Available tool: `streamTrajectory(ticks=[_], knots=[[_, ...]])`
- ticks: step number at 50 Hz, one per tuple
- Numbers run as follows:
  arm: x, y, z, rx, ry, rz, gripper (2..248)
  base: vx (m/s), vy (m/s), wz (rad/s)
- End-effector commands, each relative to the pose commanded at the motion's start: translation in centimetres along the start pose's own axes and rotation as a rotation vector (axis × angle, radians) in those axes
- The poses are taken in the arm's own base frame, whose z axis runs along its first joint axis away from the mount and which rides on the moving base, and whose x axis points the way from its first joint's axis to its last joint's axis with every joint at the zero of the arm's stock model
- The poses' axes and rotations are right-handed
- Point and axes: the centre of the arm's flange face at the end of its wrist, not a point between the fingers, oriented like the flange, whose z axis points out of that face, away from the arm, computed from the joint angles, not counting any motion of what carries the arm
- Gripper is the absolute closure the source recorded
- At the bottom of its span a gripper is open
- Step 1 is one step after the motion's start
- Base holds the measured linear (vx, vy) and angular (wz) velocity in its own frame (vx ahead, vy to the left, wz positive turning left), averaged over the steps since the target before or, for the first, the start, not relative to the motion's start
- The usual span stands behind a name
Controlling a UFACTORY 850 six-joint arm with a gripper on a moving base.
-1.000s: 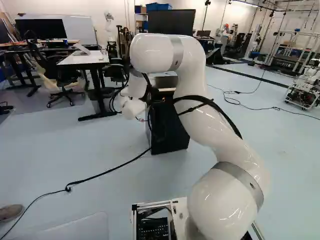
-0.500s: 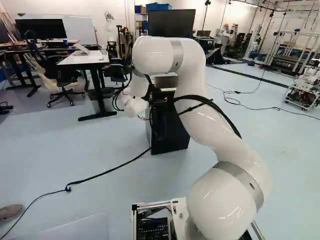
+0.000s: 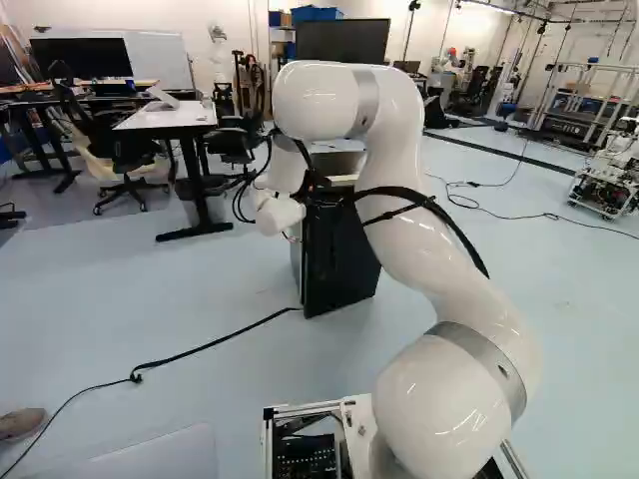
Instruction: Open the fridge door
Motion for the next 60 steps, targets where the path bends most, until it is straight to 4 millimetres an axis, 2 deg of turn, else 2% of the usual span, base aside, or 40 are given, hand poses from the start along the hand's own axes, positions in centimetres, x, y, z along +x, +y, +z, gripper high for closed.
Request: streamTrajectory(ticks=[60], knots=[[0.6,13.4,-5.9,-0.242,-0.068,-0.074,3,0.000,0.000,0.000]])
